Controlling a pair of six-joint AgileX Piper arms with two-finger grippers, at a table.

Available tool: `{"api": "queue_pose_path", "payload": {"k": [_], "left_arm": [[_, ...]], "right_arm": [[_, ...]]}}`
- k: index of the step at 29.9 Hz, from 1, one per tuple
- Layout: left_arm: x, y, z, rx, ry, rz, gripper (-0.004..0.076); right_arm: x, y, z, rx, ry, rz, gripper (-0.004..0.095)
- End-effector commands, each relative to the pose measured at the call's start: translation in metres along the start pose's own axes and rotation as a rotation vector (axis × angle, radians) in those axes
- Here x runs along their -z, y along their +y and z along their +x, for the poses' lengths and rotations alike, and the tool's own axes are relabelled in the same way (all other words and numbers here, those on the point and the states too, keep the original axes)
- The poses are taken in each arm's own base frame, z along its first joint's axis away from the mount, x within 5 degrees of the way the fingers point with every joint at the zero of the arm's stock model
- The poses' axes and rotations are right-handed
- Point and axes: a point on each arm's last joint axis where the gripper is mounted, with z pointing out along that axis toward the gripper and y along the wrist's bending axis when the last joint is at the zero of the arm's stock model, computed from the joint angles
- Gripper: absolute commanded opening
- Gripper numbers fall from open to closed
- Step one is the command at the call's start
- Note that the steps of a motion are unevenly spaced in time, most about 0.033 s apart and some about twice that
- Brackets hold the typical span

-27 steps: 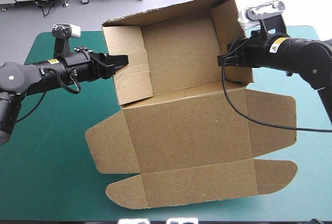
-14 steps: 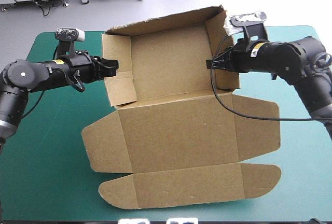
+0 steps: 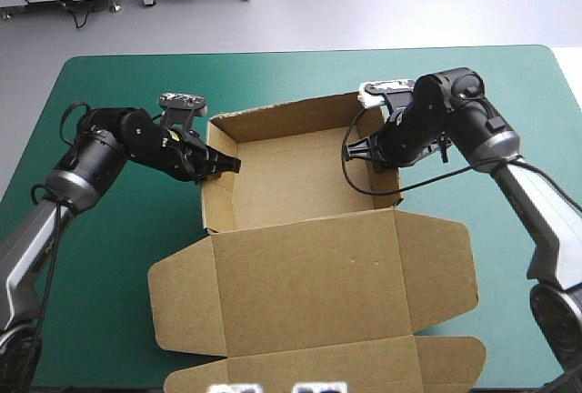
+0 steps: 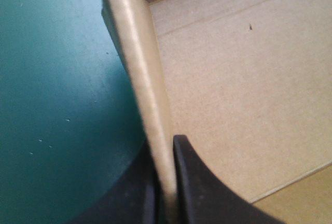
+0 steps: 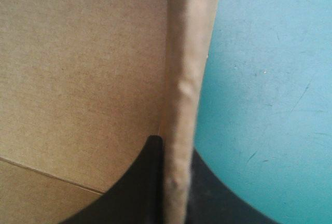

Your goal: Fold the box

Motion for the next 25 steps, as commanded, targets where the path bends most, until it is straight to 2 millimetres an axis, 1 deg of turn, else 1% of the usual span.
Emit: {"api": "queue_pose_path", "payload": {"k": [1, 4, 7, 11, 14, 18, 21, 25], "left_arm": [[0.001, -0.004, -0.011, 0.018, -0.054, -0.015, -0.001], [-0.02, 0.006, -0.012, 0.07, 0.0, -0.067, -0.001], [-0.037, 0.01, -0.013, 0.109, 0.032, -0.069, -0.001], [-0.05, 0.013, -0.016, 0.162, 0.036, -0.071, -0.001], [-0.051, 0.014, -0.017, 0.176, 0.026, -0.073, -0.001], [-0.052, 0.014, -0.019, 0.18, 0.005, -0.075, -0.001], [-0.054, 0.015, -0.019, 0.181, 0.003, -0.076, -0.001], [-0.057, 0.015, -0.019, 0.185, 0.008, -0.073, -0.001]], "right_arm": [[0.002, 0.011, -0.004, 0.015, -0.025, -0.072, 0.0004], [-0.021, 0.009, -0.01, 0.003, 0.011, -0.069, 0.0004], [-0.041, 0.007, -0.016, -0.006, 0.029, -0.068, 0.0004], [-0.064, 0.004, -0.021, -0.013, 0.052, -0.062, 0.0002], [-0.08, 0.003, -0.023, -0.013, 0.072, -0.06, 0.0002], [-0.095, 0.003, -0.026, 0.001, 0.071, -0.088, 0.0002], [-0.101, 0.005, -0.028, -0.003, 0.063, -0.117, 0.0001], [-0.104, 0.005, -0.029, 0.032, 0.057, -0.117, 0.0002]]}}
